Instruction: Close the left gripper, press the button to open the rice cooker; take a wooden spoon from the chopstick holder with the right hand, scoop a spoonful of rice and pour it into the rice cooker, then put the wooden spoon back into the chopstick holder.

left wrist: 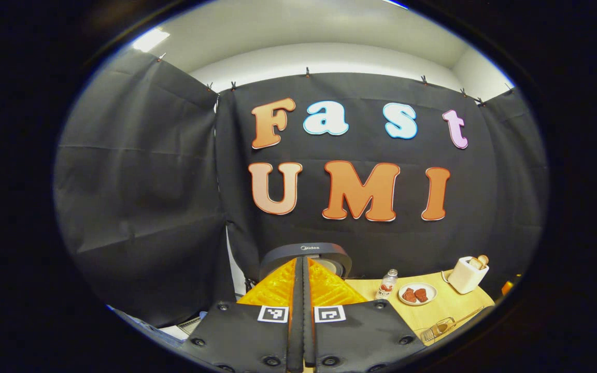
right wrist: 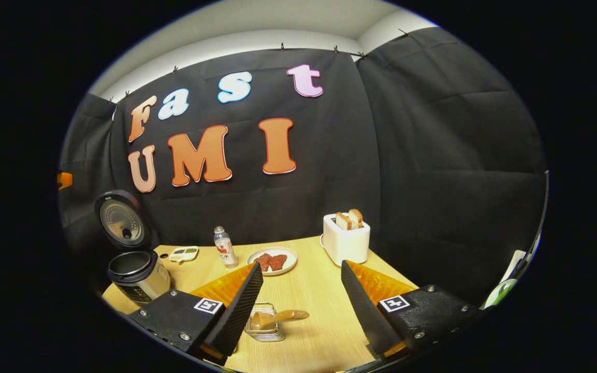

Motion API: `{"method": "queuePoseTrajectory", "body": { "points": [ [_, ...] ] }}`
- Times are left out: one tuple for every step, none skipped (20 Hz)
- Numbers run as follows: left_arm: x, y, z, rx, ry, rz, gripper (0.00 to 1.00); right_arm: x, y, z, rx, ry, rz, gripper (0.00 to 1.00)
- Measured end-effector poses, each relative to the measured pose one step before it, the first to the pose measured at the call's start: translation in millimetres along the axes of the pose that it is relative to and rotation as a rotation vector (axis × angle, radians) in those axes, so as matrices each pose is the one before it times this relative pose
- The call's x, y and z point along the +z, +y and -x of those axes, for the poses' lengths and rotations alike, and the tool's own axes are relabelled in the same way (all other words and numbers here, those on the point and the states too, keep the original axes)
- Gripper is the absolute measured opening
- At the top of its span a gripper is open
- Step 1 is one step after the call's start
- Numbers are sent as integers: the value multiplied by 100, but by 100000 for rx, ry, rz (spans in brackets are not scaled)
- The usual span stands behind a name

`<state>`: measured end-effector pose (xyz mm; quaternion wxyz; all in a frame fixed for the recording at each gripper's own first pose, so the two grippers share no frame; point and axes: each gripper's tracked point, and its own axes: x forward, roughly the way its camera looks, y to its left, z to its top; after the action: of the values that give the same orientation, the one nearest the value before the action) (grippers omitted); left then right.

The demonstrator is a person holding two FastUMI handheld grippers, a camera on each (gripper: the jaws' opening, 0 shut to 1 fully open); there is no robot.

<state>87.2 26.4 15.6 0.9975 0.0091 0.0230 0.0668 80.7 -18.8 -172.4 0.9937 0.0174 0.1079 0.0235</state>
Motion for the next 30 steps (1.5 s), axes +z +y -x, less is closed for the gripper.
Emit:
{"method": "queuePoseTrajectory", "body": {
  "points": [
    [215,551,779,1861,-833,406,5,-848,25,-488,306,939,-131,94],
    [322,481,420,1959,-881,420,2,-841,-91,-473,327,1417,-425,94],
    [288,684,474,2508,-1283,135,2,-899,11,-325,570,1855,-899,94],
    [509,806,572,2834,-2172,-358,5,-947,-60,-297,599,1529,-1256,94],
    [144,796,482,2814,-1449,-819,5,-854,103,-337,771,1786,-1467,94],
    [231,389,524,1153,-817,-135,5,-1047,218,-343,1458,2049,-1458,94],
    [76,88,371,779,-418,350,11,-881,34,-258,448,2045,-975,94],
    [61,376,499,1236,-124,-59,14,-812,109,-380,173,1866,-649,94],
    [-80,555,95,1580,292,-811,18,-903,71,-272,147,2415,-699,95],
    [-232,290,249,1413,1087,-1012,26,-873,95,-209,869,2384,-1166,94],
    [12,205,648,767,339,-424,34,-699,87,-278,1153,2032,-1579,94],
    [147,128,370,581,-335,223,39,-699,-11,-149,832,1627,-1633,94],
    [326,-143,336,-194,-360,135,43,-512,-3,-269,205,1582,-1500,94],
    [210,76,315,152,-584,-302,54,-437,119,-279,766,1367,-1703,92],
    [140,183,350,134,-584,-631,65,-167,110,-157,799,993,-1568,85],
    [51,204,203,866,-222,-770,76,-202,281,29,1521,1654,-1565,81],
    [-118,70,15,764,22,-388,76,-173,219,-83,1055,1214,-1415,73],
    [38,-37,45,640,511,-110,80,-16,239,-133,979,857,-1003,70],
    [-101,188,199,1125,-150,835,85,-79,241,-193,1246,1239,-825,60],
    [315,351,100,2094,-1297,1000,89,-61,252,-156,989,728,-947,61],
    [56,544,-73,2009,-983,271,94,80,314,-223,1133,867,-878,54],
    [57,422,11,2202,-450,-583,98,158,263,-121,978,348,-1680,51],
    [-307,336,116,1452,142,-929,97,229,389,-177,1858,521,-2445,45],
    [-57,205,166,695,253,-662,96,-12,534,23,2521,978,-3225,42],
    [-93,118,317,127,179,246,94,133,895,74,2902,1209,-3209,35],
    [-35,14,222,-177,511,1093,100,-123,398,-206,1259,1153,-1391,30],
    [-329,60,101,87,694,660,94,58,225,-151,280,-1,-29,24],
    [-123,49,18,130,798,516,94,0,166,-275,-53,246,1110,22],
    [-30,116,-21,-53,303,313,94,159,127,-238,-564,-190,2166,18],
    [140,204,19,-53,-100,-31,94,15,31,31,-242,-26,2487,17]
  ]
}}
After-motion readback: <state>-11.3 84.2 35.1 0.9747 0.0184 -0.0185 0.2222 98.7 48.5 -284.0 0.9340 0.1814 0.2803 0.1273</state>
